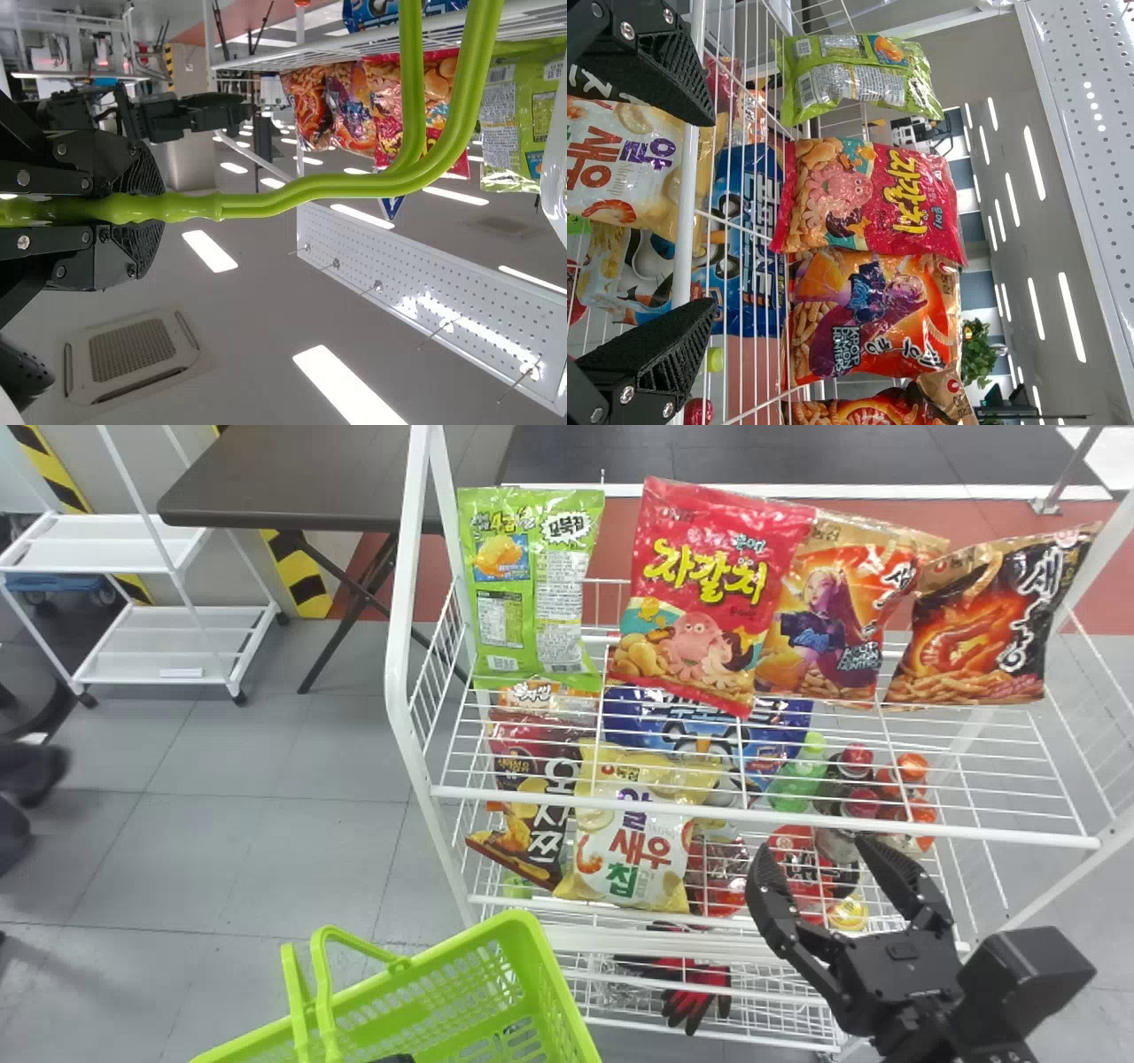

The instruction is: Hold basket handle with left hand then pick Gkobukchip with right hand and place into basket

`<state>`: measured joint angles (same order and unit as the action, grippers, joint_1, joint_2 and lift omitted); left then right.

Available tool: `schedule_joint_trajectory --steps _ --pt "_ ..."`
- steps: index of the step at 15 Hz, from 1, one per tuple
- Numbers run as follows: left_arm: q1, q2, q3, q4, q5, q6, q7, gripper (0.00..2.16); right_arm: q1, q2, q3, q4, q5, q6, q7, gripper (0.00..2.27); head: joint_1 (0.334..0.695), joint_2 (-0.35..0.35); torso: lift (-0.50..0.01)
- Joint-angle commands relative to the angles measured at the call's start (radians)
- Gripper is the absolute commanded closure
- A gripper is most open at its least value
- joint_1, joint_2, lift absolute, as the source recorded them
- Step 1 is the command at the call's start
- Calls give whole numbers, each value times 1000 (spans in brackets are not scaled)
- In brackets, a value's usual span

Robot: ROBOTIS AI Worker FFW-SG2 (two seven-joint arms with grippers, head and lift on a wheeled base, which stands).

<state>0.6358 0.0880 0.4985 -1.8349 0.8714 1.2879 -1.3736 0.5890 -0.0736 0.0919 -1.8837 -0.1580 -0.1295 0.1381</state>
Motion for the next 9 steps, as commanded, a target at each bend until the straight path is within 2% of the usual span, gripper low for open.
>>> schedule_joint_trajectory --steps 1,9 --pt "1 1 0 0 0 0 1 2148 0 0 3 -2 2 0 0 83 695 54 0" --pt "-1 4 0 -1 0 0 1 2148 -11 0 26 -8 9 3 0 83 695 78 0"
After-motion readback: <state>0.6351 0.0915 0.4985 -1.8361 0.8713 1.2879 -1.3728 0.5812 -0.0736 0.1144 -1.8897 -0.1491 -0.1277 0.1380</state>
